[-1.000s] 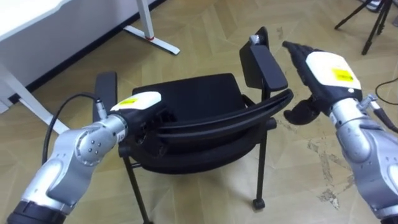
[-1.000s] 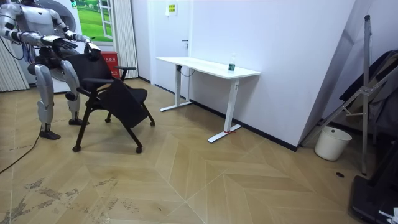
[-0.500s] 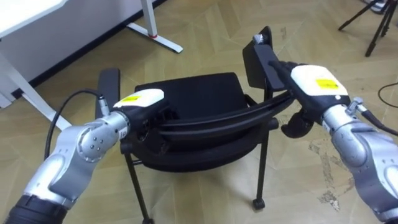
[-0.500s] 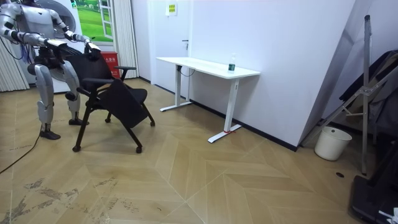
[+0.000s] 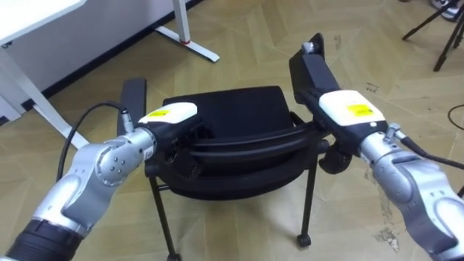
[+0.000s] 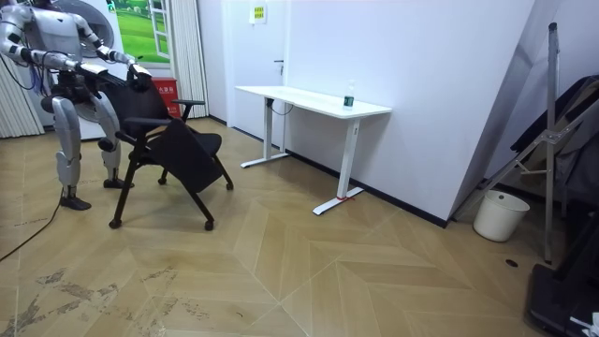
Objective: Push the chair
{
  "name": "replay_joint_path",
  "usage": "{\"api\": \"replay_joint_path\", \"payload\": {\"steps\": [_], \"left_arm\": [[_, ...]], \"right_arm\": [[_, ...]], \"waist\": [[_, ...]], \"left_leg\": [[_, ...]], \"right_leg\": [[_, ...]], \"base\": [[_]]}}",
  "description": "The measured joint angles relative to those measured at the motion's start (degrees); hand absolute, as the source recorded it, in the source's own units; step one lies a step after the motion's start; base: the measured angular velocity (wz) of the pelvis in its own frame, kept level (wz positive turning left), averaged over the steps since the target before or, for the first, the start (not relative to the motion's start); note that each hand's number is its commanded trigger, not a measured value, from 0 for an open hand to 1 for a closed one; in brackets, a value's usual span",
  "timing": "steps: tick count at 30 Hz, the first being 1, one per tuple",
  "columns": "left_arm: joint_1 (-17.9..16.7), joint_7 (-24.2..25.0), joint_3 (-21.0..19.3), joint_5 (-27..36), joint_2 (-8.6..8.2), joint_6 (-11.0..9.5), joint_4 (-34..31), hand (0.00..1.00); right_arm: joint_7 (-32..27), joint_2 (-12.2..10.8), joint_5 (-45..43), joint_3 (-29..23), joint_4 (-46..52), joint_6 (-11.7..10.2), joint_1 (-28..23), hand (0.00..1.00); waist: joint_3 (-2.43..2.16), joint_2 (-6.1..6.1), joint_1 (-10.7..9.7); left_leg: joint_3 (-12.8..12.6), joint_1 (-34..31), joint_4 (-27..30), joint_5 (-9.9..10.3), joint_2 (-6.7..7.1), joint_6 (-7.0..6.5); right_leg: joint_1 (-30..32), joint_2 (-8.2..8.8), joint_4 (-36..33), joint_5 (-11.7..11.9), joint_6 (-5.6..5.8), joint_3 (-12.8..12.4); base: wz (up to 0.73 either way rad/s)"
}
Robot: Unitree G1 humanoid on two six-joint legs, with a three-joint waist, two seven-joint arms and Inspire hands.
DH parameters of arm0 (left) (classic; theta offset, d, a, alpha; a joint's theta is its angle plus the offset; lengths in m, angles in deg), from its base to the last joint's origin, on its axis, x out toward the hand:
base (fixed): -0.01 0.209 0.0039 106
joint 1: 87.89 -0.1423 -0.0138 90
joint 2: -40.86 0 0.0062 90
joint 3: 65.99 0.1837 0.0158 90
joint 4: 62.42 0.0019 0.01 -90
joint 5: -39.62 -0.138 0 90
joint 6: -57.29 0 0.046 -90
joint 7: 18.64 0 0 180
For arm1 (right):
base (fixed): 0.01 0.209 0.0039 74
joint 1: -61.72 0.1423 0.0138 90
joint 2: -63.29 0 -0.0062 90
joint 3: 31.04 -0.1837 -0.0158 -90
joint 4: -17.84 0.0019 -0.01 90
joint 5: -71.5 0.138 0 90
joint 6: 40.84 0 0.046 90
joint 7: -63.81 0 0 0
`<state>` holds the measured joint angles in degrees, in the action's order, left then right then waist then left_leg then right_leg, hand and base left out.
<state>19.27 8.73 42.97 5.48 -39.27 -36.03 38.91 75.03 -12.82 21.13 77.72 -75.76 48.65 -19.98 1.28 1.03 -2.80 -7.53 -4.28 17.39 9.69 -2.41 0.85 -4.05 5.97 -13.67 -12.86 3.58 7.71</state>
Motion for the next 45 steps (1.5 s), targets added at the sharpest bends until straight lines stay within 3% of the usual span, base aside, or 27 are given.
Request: {"api": "replay_joint_path", "payload": {"steps": [5, 7, 9, 10, 11, 13, 18, 24, 25, 32, 45], "left_arm": [[1.5, -1.4, 1.6, 1.0, -0.05, -0.8, 1.8, 1.0], [1.6, -1.7, 1.7, 1.4, -0.25, -1.0, 2.3, 1.0], [1.6, -2.0, 1.9, 1.7, -0.25, -1.1, 2.4, 1.0], [1.8, -2.2, 2.2, 2.0, -0.28, -1.1, 2.6, 1.0], [2.3, -2.2, 2.7, 2.0, -0.28, -1.1, 2.8, 1.0], [2.7, -2.2, 3.2, 2.1, -0.29, -1.1, 3.1, 1.0], [2.9, -2.8, 3.8, 2.1, -0.42, -0.9, 3.0, 1.0], [2.9, -2.9, 4.9, 2.7, -0.87, -1.1, 2.8, 1.0], [2.9, -2.9, 4.9, 2.7, -0.74, -1.2, 2.8, 1.0], [2.9, -3.4, 5.8, 2.7, -0.59, -0.8, 2.7, 1.0], [2.9, -4.2, 6.7, 2.7, -0.16, -0.2, 2.0, 1.0]], "right_arm": [[-1.1, 0.0, -0.1, 2.0, -0.2, -0.8, 0.0, 0.0], [-1.4, 0.0, -0.3, 2.2, -0.3, -0.7, 0.0, 0.0], [-1.9, -0.1, -0.7, 2.6, -0.6, -0.7, 0.0, 0.22], [-2.0, -0.2, -0.8, 2.6, -0.8, -0.7, 0.0, 0.48], [-2.4, -0.3, -1.0, 2.6, -1.1, -0.7, 0.0, 0.53], [-2.8, -0.4, -1.3, 2.6, -1.6, -0.7, 0.0, 1.0], [-4.7, -0.5, -2.5, 3.2, -3.2, -0.6, 0.2, 1.0], [-9.1, -1.6, -3.0, 4.2, -7.1, 0.7, 1.5, 1.0], [-10.4, -0.8, -3.2, 4.9, -7.3, 0.2, 1.1, 1.0], [-15.0, -1.1, -4.1, 5.3, -9.6, -1.1, 0.6, 1.0], [-21.1, -0.6, -4.1, 6.6, -11.9, -2.1, 0.7, 1.0]], "waist": [[0.54, -0.94, 0.6], [0.48, -1.13, 0.8], [0.5, -1.16, 1.0], [0.5, -1.15, 1.2], [0.5, -1.14, 1.5], [0.49, -1.15, 1.8], [0.36, -1.35, 1.9], [-0.35, -2.37, 2.2], [-0.37, -2.34, 2.4], [-0.49, -2.65, 2.4], [-0.6, -3.0, 2.3]], "left_leg": [[0.3, 0.0, 0.0, 0.0, 0.01, 0.01], [0.3, 0.0, 0.0, 0.0, 0.01, 0.01], [0.4, 0.0, 0.0, 0.0, 0.01, 0.02], [0.4, 0.0, 0.0, 0.0, 0.02, 0.02], [0.4, 0.0, 0.0, 0.0, 0.03, 0.02], [0.4, 0.0, 0.0, 0.0, 0.03, 0.02], [0.5, -0.2, 0.0, 0.0, 0.06, 0.02], [1.5, -0.8, 0.2, 0.1, 0.15, 0.12], [1.7, -0.8, 0.2, 0.1, 0.14, 0.13], [1.9, -0.7, 0.6, 0.1, 0.17, 0.21], [1.9, -1.1, 0.9, 0.1, 0.14, 0.22]], "right_leg": [[-0.2, -0.06, 0.1, 0.0, -0.01, 0.3], [-0.2, -0.06, 0.1, 0.0, -0.01, 0.3], [-0.2, -0.06, 0.1, 0.0, -0.01, 0.4], [-0.2, -0.06, 0.1, 0.0, -0.01, 0.4], [-0.2, -0.06, 0.1, 0.0, -0.01, 0.4], [-0.2, -0.06, 0.1, 0.0, -0.01, 0.4], [0.0, -0.04, 0.1, 0.0, -0.01, 0.6], [-0.1, 0.0, 0.2, 0.0, -0.02, 2.6], [-0.3, -0.01, 0.2, 0.0, -0.02, 3.0], [-1.1, -0.04, 1.1, 0.0, -0.07, 3.5], [-1.3, -0.05, 1.0, 0.1, -0.09, 3.5]], "base": [[0.03], [0.0], [0.0], [0.0], [0.0], [0.0], [0.01], [0.1], [0.1], [0.02], [0.0]]}}
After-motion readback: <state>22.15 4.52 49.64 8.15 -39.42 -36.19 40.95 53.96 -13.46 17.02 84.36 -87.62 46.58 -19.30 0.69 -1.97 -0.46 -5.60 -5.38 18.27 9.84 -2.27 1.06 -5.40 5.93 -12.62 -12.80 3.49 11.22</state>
